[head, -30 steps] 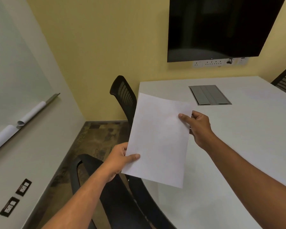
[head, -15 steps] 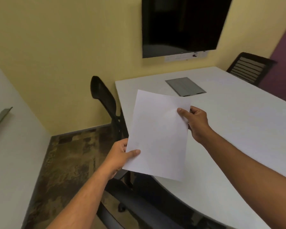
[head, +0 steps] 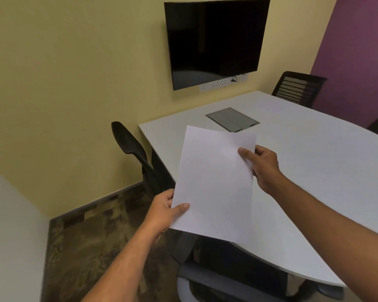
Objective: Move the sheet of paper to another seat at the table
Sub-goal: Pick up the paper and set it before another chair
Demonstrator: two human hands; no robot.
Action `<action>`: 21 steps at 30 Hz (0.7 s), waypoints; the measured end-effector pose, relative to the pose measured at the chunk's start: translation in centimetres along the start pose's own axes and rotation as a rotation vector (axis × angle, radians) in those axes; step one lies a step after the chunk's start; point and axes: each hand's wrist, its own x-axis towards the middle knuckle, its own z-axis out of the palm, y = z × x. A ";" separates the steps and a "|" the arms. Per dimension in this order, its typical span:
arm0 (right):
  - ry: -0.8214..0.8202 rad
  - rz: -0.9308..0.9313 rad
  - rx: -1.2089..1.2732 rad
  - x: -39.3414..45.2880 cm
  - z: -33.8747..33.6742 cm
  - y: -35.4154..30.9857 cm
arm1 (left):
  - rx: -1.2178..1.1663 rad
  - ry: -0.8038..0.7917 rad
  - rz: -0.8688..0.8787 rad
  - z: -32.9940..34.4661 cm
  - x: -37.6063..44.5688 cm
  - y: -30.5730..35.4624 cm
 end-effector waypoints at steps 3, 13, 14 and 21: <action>0.043 -0.002 0.023 1.7 1.9 1.6 | 0.028 -0.055 -0.004 -1.9 3.2 -0.5; 0.206 0.082 0.077 10.5 9.2 6.1 | 0.118 -0.204 -0.043 -9.5 17.3 0.4; 0.210 0.074 0.075 10.4 9.1 5.9 | 0.111 -0.202 -0.039 -9.5 17.4 0.9; 0.293 0.063 0.087 15.5 13.4 6.3 | 0.158 -0.297 -0.038 -13.2 26.5 1.9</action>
